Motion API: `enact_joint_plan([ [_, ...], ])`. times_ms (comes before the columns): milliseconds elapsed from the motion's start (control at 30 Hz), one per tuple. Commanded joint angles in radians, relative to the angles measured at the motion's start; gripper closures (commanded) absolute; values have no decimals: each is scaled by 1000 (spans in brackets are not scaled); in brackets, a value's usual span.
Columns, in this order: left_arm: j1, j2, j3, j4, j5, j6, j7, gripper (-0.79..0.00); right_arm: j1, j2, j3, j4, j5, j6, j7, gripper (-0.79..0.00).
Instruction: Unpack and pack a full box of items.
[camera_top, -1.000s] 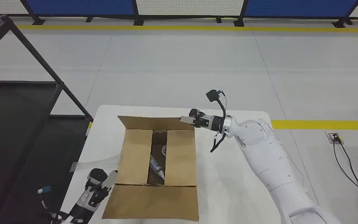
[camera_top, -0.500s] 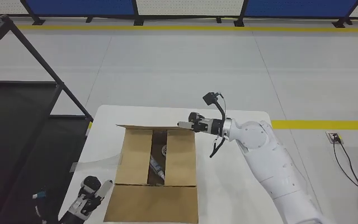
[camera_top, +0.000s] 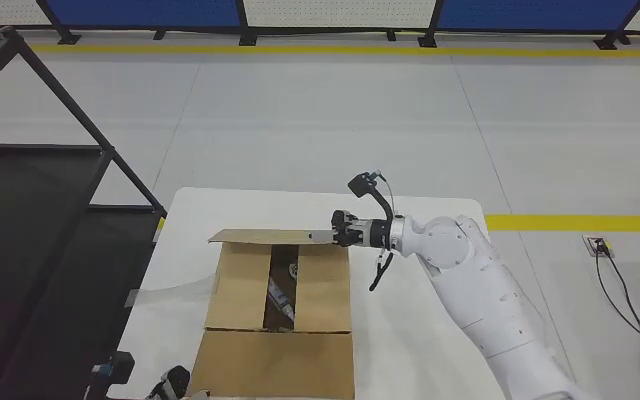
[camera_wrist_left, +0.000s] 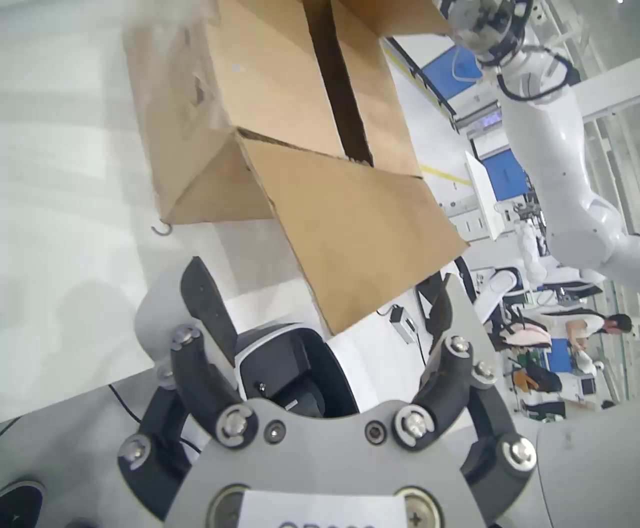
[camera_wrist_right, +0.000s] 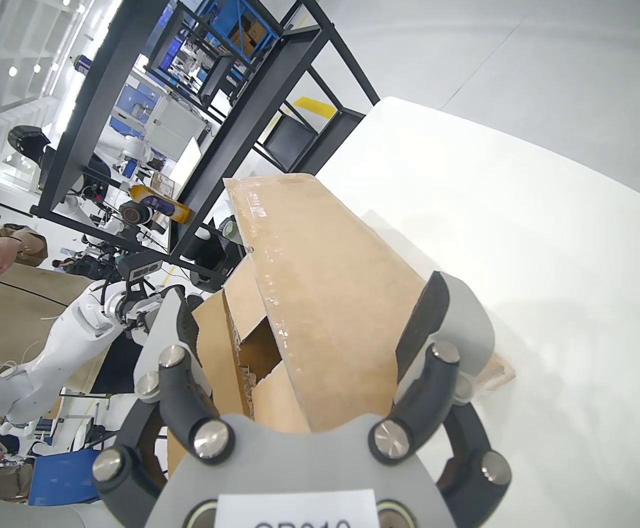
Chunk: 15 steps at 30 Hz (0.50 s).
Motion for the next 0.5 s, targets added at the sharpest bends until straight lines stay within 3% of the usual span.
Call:
enact_joint_plan([
  [0, -11, 4, 23, -1, -32, -2, -31, -785, -1, -1, -8, -1, -3, 5, -1, -785],
  [167, -40, 11, 54, -19, -37, 0, -37, -785, -6, -1, -26, -3, -9, 19, -6, -785],
  [467, -77, 12, 59, -132, 13, 69, 97, -785, -12, 1, -52, -33, -27, 94, 27, -785],
])
